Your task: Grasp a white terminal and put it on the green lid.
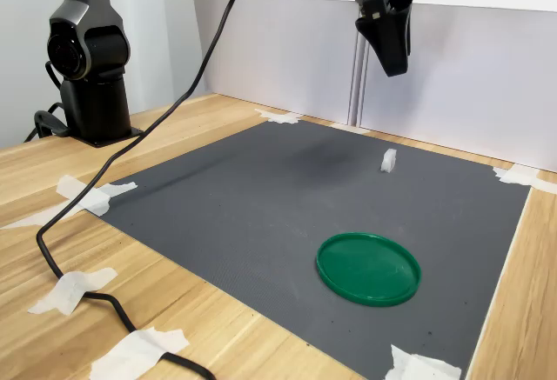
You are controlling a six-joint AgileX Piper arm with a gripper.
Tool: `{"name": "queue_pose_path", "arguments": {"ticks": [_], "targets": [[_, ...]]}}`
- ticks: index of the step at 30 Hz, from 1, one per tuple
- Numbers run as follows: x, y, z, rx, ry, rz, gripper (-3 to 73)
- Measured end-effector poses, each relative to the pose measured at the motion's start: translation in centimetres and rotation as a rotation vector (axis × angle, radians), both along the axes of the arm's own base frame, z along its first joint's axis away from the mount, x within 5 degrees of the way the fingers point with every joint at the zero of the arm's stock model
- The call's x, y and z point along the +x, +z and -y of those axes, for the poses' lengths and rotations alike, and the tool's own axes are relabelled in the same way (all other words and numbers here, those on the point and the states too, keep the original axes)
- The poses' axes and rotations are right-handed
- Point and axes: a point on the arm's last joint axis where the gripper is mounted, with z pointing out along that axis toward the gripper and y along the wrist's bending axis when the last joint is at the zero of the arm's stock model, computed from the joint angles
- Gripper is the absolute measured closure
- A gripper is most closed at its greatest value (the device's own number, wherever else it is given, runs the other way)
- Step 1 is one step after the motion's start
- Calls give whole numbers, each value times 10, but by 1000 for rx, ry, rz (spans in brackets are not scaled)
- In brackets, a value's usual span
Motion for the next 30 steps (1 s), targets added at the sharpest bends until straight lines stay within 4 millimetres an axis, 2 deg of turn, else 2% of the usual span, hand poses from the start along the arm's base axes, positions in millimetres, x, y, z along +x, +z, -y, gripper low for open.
{"name": "queue_pose_path", "arguments": {"ticks": [7, 30], "targets": [[11, -21, -4, -15, 3, -30, 139], [28, -76, -10, -46, -33, -155, 140]]}}
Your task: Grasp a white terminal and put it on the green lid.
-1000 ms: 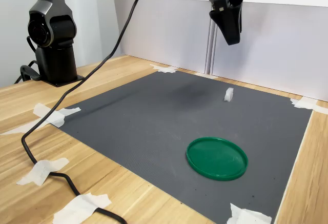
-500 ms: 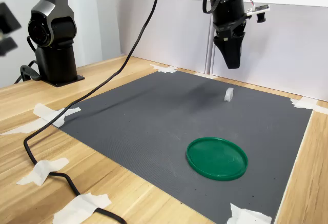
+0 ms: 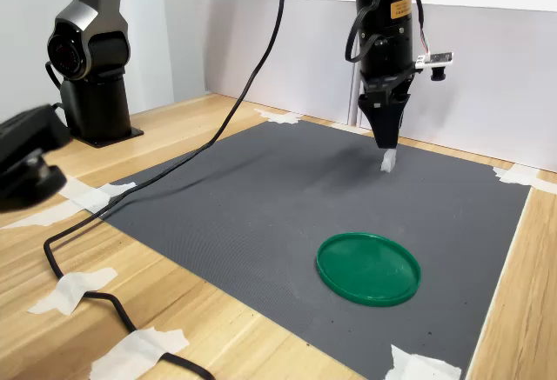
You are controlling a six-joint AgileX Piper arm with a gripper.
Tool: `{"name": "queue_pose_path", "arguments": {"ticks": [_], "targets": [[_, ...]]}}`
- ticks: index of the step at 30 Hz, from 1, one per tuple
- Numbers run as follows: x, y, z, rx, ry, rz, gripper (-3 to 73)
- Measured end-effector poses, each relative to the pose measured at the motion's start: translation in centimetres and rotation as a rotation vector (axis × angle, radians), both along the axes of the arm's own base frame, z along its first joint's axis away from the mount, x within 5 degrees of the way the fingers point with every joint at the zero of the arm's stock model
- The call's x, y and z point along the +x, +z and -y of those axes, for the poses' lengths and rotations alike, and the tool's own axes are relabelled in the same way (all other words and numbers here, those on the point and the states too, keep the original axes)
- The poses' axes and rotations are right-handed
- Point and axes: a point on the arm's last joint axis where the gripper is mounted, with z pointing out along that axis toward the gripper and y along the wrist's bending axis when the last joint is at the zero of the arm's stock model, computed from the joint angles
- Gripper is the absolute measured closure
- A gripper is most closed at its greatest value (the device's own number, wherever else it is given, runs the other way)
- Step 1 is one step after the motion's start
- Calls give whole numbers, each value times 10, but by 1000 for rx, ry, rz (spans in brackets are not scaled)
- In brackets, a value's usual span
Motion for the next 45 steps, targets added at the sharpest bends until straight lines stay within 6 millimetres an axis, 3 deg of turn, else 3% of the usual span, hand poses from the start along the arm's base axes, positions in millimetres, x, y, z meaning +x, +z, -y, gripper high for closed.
{"name": "queue_pose_path", "arguments": {"ticks": [26, 30, 35, 45], "targets": [[10, -31, -3, -12, -8, -26, 154], [10, -31, -3, -15, 4, -23, 207], [10, -32, -3, -16, 9, -24, 366], [9, -24, 0, -58, 79, -8, 372]]}}
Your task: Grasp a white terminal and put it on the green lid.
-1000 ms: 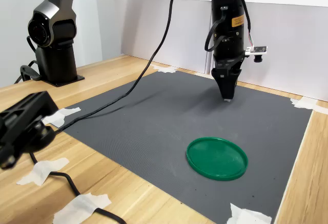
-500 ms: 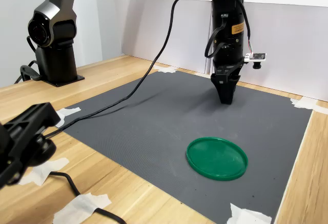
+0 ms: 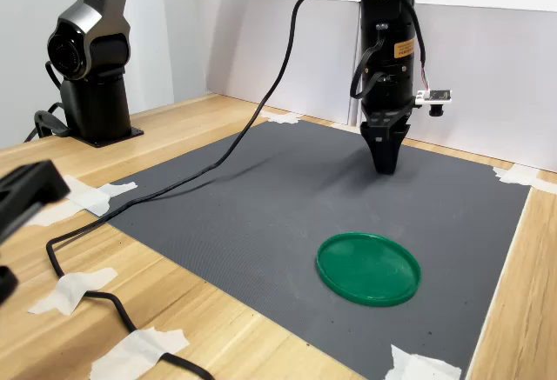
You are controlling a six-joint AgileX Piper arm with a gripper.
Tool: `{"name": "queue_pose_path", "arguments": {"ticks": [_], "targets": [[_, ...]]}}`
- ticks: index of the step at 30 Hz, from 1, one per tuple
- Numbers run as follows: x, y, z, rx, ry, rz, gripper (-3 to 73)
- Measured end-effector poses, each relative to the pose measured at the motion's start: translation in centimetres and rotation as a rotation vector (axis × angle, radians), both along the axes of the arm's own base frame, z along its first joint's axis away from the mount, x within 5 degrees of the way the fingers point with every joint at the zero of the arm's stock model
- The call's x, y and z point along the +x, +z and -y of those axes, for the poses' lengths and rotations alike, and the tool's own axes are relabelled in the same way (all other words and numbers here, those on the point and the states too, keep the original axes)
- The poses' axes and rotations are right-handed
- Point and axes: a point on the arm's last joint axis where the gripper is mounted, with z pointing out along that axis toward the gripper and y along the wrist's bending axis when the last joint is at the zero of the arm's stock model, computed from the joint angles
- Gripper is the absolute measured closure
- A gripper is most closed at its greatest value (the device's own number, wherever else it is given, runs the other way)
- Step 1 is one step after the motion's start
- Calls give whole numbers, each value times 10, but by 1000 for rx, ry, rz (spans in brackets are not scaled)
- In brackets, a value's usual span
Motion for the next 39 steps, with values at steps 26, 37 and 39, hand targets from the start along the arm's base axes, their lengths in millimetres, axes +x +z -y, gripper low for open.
{"name": "queue_pose_path", "arguments": {"ticks": [26, 37, 39], "targets": [[-1, 88, 194, -221, 72, 223, 372], [34, 52, 201, -250, 91, 160, 372], [38, 46, 202, -250, 90, 156, 372]]}}
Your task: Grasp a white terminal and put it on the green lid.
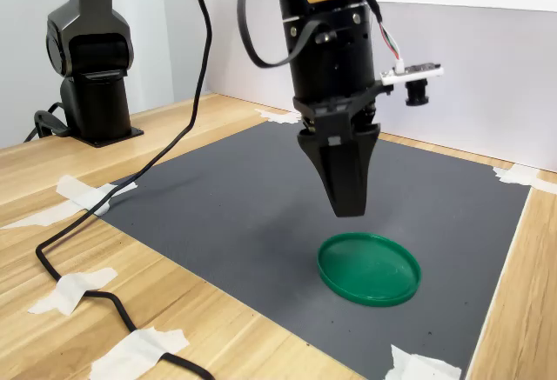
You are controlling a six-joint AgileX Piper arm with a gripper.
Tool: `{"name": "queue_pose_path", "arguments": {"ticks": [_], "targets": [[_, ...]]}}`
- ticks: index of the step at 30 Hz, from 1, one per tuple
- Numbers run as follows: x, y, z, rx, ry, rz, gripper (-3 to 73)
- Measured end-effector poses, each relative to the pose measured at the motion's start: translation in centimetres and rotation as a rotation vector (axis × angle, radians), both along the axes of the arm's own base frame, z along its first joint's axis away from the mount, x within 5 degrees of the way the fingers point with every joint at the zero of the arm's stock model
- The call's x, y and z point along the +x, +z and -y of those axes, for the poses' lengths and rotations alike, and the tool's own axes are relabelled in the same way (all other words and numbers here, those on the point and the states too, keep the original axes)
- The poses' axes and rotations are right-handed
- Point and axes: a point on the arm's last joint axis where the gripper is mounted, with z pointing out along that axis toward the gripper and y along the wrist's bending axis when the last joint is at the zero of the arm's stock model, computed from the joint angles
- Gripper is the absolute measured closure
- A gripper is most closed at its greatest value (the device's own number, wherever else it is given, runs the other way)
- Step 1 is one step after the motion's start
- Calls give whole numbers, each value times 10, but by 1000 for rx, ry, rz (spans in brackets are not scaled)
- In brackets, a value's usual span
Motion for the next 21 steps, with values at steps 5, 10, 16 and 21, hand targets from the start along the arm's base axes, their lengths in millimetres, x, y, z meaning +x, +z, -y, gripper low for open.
{"name": "queue_pose_path", "arguments": {"ticks": [5, 10, 16, 21], "targets": [[7, -16, 1, 4, -1, -27, 372], [8, -24, 1, -1, 24, -43, 372], [10, -28, 0, -14, 72, -48, 372], [11, -28, -10, -24, 118, -45, 372]]}}
